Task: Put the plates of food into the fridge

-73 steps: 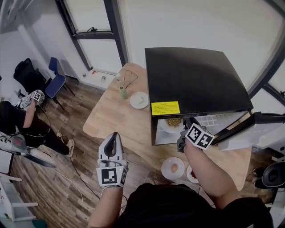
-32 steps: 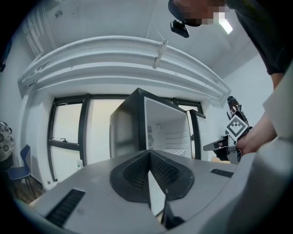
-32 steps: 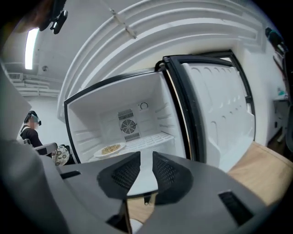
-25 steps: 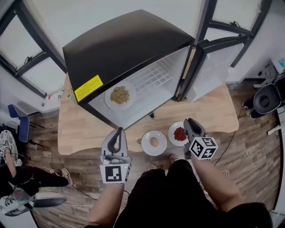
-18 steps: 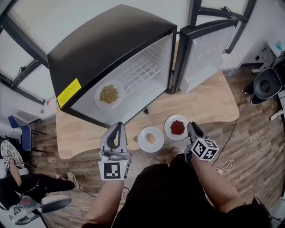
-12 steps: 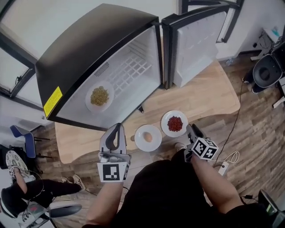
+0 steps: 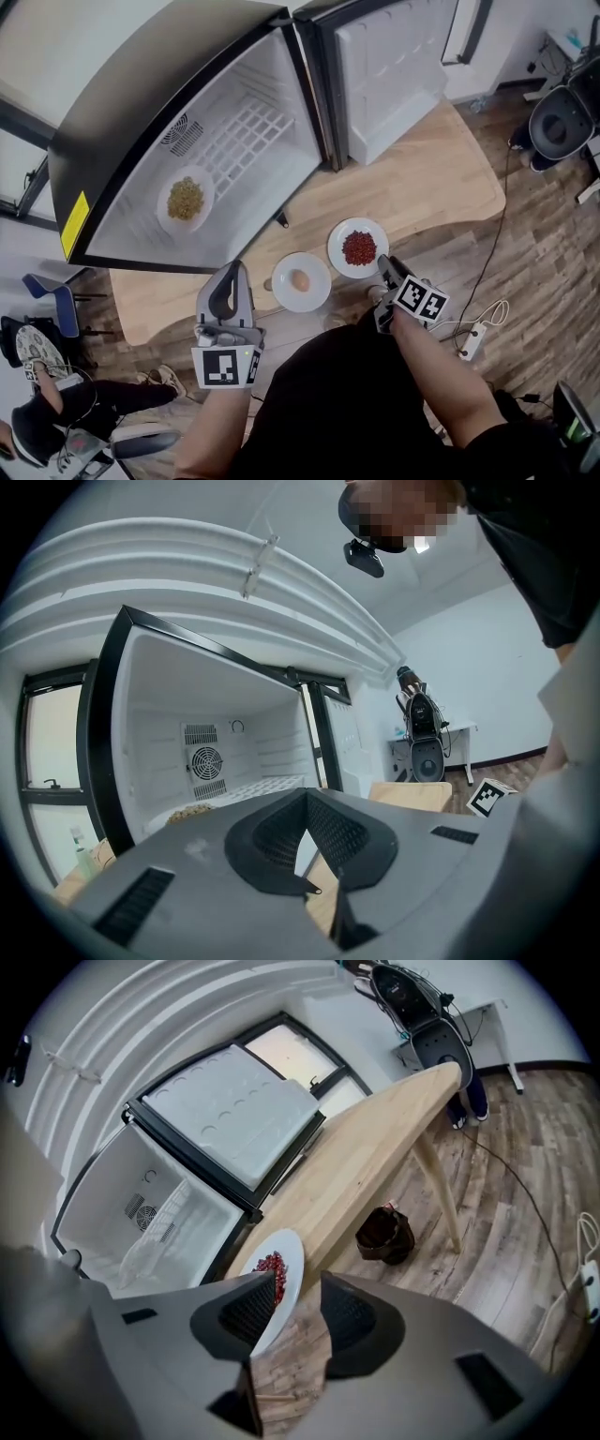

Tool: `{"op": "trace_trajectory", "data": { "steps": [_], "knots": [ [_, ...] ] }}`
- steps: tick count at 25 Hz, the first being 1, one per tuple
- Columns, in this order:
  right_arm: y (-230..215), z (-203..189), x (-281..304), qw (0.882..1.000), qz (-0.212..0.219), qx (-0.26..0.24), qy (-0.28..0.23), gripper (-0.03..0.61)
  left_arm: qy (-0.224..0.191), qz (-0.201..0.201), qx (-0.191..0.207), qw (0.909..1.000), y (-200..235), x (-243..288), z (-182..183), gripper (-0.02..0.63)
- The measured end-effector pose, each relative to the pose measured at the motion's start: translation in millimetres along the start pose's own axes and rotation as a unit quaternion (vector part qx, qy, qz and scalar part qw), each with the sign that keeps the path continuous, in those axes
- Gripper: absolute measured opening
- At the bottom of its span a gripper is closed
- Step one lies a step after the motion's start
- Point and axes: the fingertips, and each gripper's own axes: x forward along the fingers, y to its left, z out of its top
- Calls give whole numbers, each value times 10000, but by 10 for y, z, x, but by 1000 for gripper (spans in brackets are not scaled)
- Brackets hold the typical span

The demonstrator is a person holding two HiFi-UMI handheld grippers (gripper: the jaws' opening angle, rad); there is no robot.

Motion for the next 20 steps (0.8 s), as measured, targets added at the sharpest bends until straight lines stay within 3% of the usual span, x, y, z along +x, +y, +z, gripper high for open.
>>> {"op": "trace_trajectory", "data": {
  "steps": [4, 7, 16, 20],
  "knots": [
    [-14, -56, 88, 9997, 94, 216, 97, 156, 75, 119, -8, 9999, 49, -94, -56, 5],
    [29, -41, 107, 9995, 157, 249, 74, 69, 136, 195, 10, 9997, 111, -162, -100, 5],
    [352, 178, -56, 9945, 534, 856, -283, 32, 59, 378, -97, 9992, 249, -255, -80, 5],
    [533, 287, -89, 9947, 642, 751, -299, 32, -25, 438, -182, 9989, 291, -260, -46, 5]
  ]
}}
